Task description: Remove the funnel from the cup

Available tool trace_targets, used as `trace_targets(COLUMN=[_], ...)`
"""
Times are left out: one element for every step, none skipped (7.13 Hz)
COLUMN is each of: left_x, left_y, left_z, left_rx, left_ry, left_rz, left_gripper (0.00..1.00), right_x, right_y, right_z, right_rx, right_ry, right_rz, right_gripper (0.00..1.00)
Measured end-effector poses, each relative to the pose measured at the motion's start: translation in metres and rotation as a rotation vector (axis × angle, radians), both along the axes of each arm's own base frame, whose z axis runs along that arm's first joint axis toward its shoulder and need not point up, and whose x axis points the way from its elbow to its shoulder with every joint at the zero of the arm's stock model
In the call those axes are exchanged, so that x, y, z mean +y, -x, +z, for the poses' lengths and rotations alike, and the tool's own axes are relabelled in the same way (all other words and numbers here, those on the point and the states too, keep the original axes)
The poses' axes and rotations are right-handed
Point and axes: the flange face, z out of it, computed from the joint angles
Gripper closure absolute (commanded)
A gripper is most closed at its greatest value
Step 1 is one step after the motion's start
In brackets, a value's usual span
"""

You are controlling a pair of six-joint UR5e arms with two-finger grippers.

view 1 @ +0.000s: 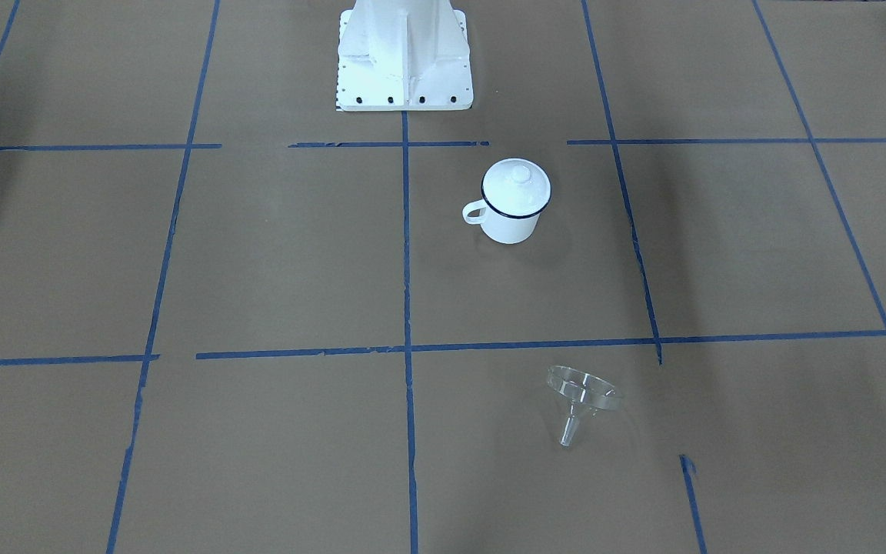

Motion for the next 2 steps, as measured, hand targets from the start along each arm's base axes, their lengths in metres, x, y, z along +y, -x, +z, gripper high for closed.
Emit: trace_targets(left_x=[-0.0029,-0.0053], left_y=[0.0011,0.0035], left_z=[-0.0044,-0.0088], left_rx=[0.000,0.000], left_ry=[-0.009,-0.018], left_rz=[-0.002,-0.006], left_gripper=[0.00,0.00], right_x=[0.0000,0.0000], right_y=[0.0000,0.0000], right_z=[0.0000,0.0000], right_rx=[0.000,0.000], right_ry=[0.000,0.000], right_rz=[0.000,0.000], right_gripper=[0.00,0.00])
